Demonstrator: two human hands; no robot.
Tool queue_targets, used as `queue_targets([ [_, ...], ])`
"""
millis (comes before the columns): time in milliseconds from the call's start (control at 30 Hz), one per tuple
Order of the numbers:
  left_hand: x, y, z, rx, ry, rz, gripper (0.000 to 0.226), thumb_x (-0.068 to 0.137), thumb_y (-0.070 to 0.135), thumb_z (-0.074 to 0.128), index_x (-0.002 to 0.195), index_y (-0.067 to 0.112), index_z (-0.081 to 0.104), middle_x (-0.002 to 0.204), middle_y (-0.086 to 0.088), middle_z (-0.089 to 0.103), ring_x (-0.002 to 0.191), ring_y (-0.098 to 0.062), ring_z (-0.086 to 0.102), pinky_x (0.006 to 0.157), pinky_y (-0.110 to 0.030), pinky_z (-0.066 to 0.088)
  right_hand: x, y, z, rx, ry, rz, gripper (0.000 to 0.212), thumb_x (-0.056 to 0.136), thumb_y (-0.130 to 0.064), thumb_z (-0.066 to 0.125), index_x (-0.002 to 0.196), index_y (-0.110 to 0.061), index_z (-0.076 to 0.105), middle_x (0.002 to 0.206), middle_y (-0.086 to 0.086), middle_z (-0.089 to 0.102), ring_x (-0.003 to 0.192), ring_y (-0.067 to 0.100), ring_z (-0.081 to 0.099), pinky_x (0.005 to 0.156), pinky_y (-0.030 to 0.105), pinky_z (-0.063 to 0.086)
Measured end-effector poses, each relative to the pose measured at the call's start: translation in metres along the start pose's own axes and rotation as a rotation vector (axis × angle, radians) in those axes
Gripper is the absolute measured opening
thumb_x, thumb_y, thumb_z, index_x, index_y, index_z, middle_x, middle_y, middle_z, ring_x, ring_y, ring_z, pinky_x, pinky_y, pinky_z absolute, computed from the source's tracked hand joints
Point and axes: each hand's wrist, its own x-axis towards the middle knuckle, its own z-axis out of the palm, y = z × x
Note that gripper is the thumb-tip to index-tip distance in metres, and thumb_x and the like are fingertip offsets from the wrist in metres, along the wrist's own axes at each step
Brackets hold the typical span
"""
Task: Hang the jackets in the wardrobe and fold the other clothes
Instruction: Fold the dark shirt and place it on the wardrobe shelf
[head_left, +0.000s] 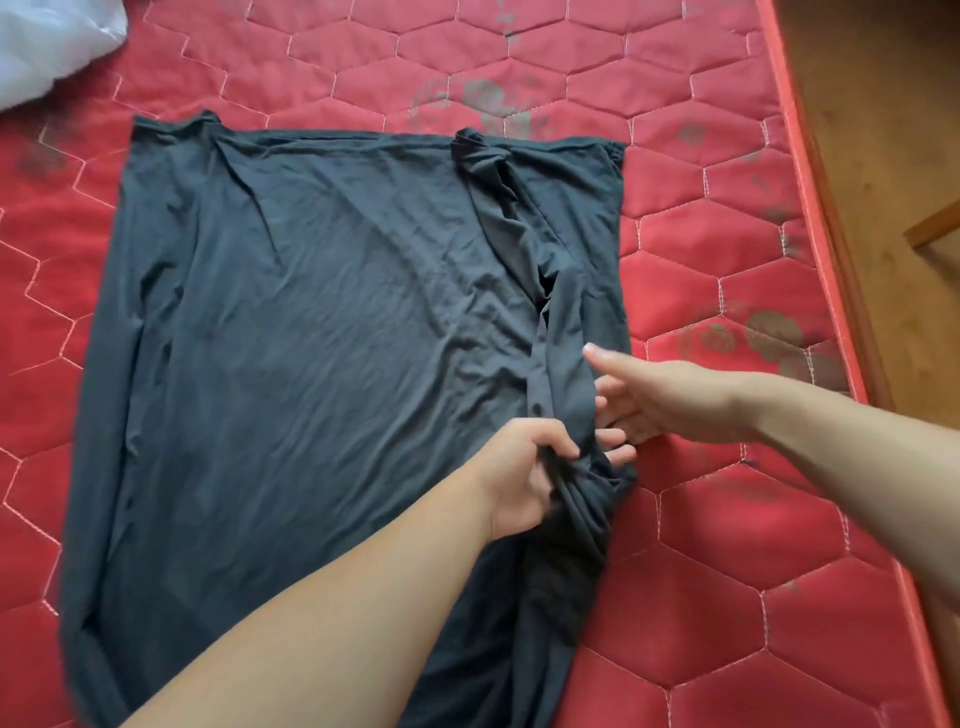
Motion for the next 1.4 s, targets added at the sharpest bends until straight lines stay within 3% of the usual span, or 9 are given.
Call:
queue_targets([
  [100,0.000,-0.002,-0.007,0.154,0.126,0.063,0.024,0.080,0.010,0.064,0.102,0.010,0.072,0.096,-0.013,0.070,0.092,-0.028,0.068,0.100,-0.046,0.049,-0.006,0.002,0.004,-0.332,-0.016,0.096,0.069,0.076,-0.081,0.050,0.101,-0.018,0.062,0.094,0.000,0.067,0.084,0.025,0.070,0.099,0.042,0.043],
  [233,-0.003,-0.003,-0.006,0.344,0.182,0.037,0.031,0.081,-0.006,0.066,0.109,0.009,0.067,0.099,-0.006,0.074,0.086,-0.017,0.072,0.072,-0.030,0.058,-0.015,0.020,0.008,-0.610,-0.066,0.111,0.006,0.084,-0.043,0.070,0.083,-0.038,0.066,0.085,0.001,0.066,0.068,0.010,0.062,0.076,0.030,0.044],
  [500,-0.008,-0.006,-0.008,0.447,0.204,0.005,0.060,0.080,-0.022,0.041,0.126,0.014,0.057,0.105,-0.005,0.074,0.095,-0.019,0.071,0.081,-0.034,0.058,-0.024,0.027,-0.001,-0.838,0.083,0.189,0.038,0.072,-0.049,0.076,0.065,-0.017,0.057,0.063,0.001,0.058,0.056,0.012,0.050,0.057,0.027,0.038],
  [633,-0.015,-0.010,-0.002,0.533,0.180,0.021,0.040,0.082,0.019,0.077,0.119,0.023,0.063,0.101,0.009,0.074,0.088,-0.006,0.070,0.076,-0.027,0.056,-0.021,0.022,0.012,-0.566,0.227,-0.030,0.040,0.082,-0.042,0.071,0.062,-0.014,0.053,0.056,-0.003,0.053,0.053,0.011,0.042,0.052,0.024,0.037],
  [733,-0.014,-0.017,0.000,0.686,0.275,0.077,0.038,0.073,0.015,0.084,0.104,0.025,0.065,0.092,0.008,0.074,0.081,-0.003,0.069,0.069,-0.018,0.051,-0.026,0.023,0.012,-0.344,0.275,-0.079,0.042,0.081,-0.033,0.075,0.062,-0.012,0.044,0.054,0.000,0.037,0.050,0.012,0.033,0.047,0.022,0.029],
  [900,-0.018,-0.017,-0.007,0.701,0.280,0.046,0.039,0.080,-0.004,0.070,0.113,0.015,0.063,0.106,-0.003,0.073,0.092,-0.014,0.070,0.068,-0.023,0.054,-0.040,0.046,-0.013,-0.599,0.260,0.096,0.032,0.078,-0.034,0.078,0.058,-0.018,0.058,0.056,-0.007,0.058,0.053,0.010,0.051,0.057,0.025,0.040],
  [1100,-0.025,-0.016,-0.008,0.693,0.219,0.032,0.033,0.080,-0.006,0.069,0.103,0.018,0.066,0.089,0.004,0.071,0.083,-0.009,0.068,0.069,-0.026,0.056,-0.048,0.045,-0.021,-0.699,0.235,0.224,0.023,0.079,-0.034,0.075,0.066,-0.018,0.066,0.061,-0.008,0.066,0.051,0.007,0.055,0.055,0.020,0.044],
  [1300,-0.038,-0.003,-0.011,1.065,0.084,-0.305,0.013,0.085,0.003,0.068,0.095,0.008,0.062,0.074,0.001,0.067,0.074,-0.012,0.069,0.066,-0.024,0.056,-0.039,0.018,-0.012,-0.991,0.179,0.407,0.030,0.076,-0.047,0.071,0.066,-0.019,0.065,0.051,-0.012,0.063,0.051,0.010,0.059,0.062,0.024,0.049],
  [1400,-0.035,0.016,-0.009,1.128,0.104,-0.400,0.026,0.087,0.035,0.071,0.095,0.012,0.061,0.083,0.001,0.071,0.080,-0.018,0.071,0.069,-0.027,0.055,-0.030,0.002,-0.010,-1.012,0.389,0.336,0.046,0.077,-0.058,0.064,0.062,-0.015,0.062,0.055,-0.003,0.062,0.056,0.019,0.058,0.064,0.029,0.051],
])
